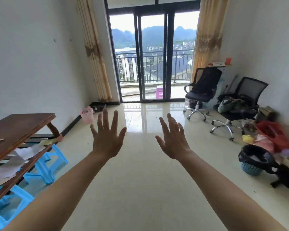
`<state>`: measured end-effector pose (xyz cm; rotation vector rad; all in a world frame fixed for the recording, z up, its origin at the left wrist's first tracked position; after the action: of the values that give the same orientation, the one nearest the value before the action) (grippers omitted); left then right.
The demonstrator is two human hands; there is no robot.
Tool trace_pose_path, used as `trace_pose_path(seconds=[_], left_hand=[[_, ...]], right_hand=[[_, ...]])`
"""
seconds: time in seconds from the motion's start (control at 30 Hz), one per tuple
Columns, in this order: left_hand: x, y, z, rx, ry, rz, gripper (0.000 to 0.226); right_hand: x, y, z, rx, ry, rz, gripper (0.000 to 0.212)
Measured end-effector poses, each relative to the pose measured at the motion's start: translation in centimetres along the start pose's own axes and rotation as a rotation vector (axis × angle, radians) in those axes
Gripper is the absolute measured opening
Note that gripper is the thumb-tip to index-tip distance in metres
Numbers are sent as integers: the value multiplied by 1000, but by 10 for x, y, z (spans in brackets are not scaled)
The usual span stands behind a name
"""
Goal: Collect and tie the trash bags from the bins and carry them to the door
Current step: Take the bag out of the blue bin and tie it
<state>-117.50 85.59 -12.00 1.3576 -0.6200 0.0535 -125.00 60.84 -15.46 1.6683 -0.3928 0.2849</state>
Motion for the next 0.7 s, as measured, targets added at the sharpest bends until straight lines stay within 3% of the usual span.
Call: trace_pose_path(seconds=[0.17, 0.47, 0.7], left_hand=[[126, -57, 91, -95, -153, -17, 71], [270, -230, 306, -274, -467, -160, 76], [386, -339, 470, -364, -694, -283, 75]], right_hand=[[63, -8, 110, -17, -173, 22, 77], [84, -52, 350, -119, -582, 16, 81], [119, -78, 517, -188, -886, -119, 84]])
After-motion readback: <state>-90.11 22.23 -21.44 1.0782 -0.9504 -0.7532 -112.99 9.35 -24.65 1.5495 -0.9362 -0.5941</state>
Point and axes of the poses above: each hand's wrist, its own x-axis towards the middle knuckle, its own y-axis out of the back of the hand, z = x × y, the point moved 3 cm from there along x, towards the middle knuckle, and after that the axes turned 2 degrees about x, right-handed, at the moved point
